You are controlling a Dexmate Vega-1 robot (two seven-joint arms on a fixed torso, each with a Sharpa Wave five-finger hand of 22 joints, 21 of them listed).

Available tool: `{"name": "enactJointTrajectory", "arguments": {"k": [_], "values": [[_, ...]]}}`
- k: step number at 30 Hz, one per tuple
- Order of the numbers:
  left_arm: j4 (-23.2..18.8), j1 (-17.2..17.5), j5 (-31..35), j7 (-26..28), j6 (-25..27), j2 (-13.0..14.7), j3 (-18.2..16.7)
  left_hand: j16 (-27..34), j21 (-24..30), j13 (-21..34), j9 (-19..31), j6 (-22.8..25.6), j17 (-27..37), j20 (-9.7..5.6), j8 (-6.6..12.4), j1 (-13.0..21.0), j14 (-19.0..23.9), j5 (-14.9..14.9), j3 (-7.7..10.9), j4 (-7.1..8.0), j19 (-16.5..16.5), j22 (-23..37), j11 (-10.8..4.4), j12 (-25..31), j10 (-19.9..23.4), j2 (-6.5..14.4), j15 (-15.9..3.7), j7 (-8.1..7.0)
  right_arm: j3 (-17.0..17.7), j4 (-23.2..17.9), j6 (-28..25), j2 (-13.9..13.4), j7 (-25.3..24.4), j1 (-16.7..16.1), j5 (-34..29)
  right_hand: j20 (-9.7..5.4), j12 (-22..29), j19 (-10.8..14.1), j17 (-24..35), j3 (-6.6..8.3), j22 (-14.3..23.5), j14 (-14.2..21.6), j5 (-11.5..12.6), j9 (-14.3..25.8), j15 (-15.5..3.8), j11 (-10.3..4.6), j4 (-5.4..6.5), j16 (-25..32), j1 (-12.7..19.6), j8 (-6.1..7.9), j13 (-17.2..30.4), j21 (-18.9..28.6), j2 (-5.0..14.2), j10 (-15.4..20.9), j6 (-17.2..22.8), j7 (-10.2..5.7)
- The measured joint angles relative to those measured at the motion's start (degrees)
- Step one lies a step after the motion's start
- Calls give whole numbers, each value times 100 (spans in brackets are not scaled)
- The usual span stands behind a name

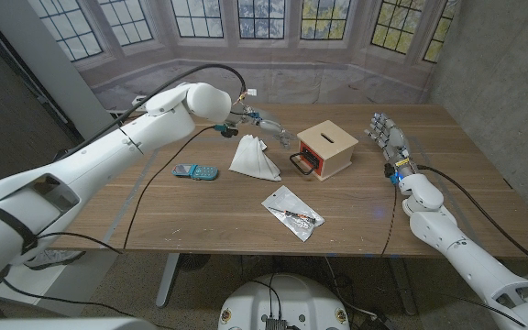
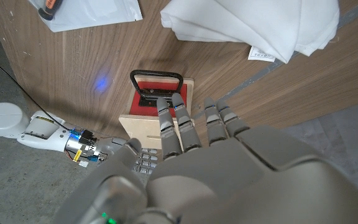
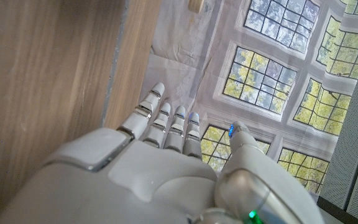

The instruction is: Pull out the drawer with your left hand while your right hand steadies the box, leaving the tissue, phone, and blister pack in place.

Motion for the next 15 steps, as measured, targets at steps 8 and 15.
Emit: {"name": "enactJointTrajectory", "arguments": {"k": [8,15], "values": [[179,-180,147,-138,-45,-175,186,0,0,0,1,0,0,-22,0,-60,0,0,0,0,-22,0,0,0,-1,-17,0,0,39,15,51,3,8,-36,25,0,0,0,0,0,0,0,0,0,0,0,0,0,0,0,0,0,0,0,0,0],[280,-273,235,-199,-64,-293,307,-35,0,0,1,0,0,-23,0,-97,-13,0,0,-1,-20,-10,-1,-40,-2,-10,-61,0,69,40,87,-41,54,-38,29,0,0,0,1,0,0,0,0,0,0,0,0,0,0,0,0,0,0,0,0,0]]}}
